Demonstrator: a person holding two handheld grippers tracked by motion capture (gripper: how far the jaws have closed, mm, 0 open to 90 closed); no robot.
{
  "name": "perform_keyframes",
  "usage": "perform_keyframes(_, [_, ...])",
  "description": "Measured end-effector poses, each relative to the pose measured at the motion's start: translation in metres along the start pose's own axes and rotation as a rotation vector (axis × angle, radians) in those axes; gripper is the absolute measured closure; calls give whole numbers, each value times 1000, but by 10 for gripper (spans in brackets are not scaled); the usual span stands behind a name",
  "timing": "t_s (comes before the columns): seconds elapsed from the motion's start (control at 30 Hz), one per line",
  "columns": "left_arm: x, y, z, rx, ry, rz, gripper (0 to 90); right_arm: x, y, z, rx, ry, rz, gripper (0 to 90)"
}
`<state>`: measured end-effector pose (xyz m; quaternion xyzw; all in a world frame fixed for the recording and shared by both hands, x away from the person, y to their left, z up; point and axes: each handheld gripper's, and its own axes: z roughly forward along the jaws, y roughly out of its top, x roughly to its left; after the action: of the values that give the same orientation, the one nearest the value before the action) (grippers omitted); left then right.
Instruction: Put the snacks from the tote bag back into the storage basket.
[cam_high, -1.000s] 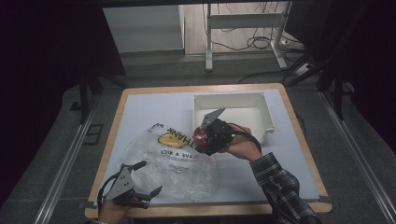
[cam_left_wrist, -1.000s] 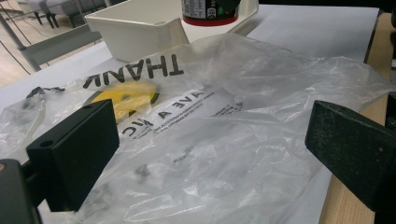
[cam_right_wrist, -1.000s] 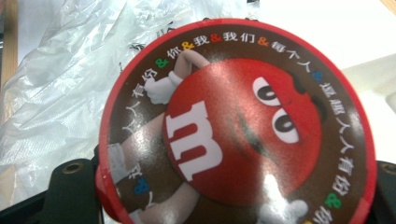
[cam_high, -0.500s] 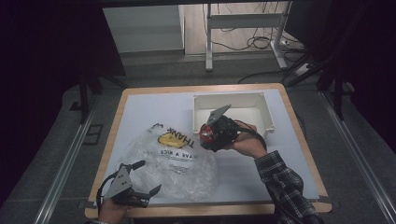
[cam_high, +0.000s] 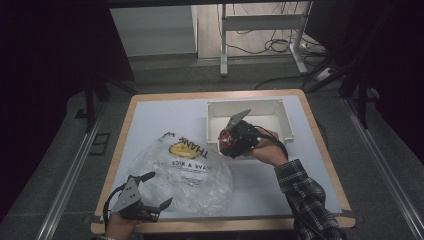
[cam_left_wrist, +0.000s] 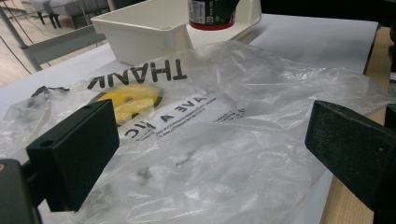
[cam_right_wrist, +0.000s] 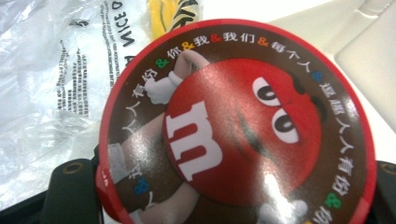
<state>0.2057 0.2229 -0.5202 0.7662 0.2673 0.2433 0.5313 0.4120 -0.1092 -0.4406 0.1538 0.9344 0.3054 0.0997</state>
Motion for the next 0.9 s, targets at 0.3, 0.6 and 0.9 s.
perform_keyframes(0.3, [0, 0, 0, -2, 1, -3, 29, -8, -2, 5, 3, -23, 8, 256])
perform_keyframes(0.6, [1, 0, -1, -4, 3, -9, 29, -14, 1, 10, -12, -38, 6, 255])
perform_keyframes(0.9, [6, -1, -3, -21, 0, -48, 29, -20, 7, 21, -16, -42, -4, 255])
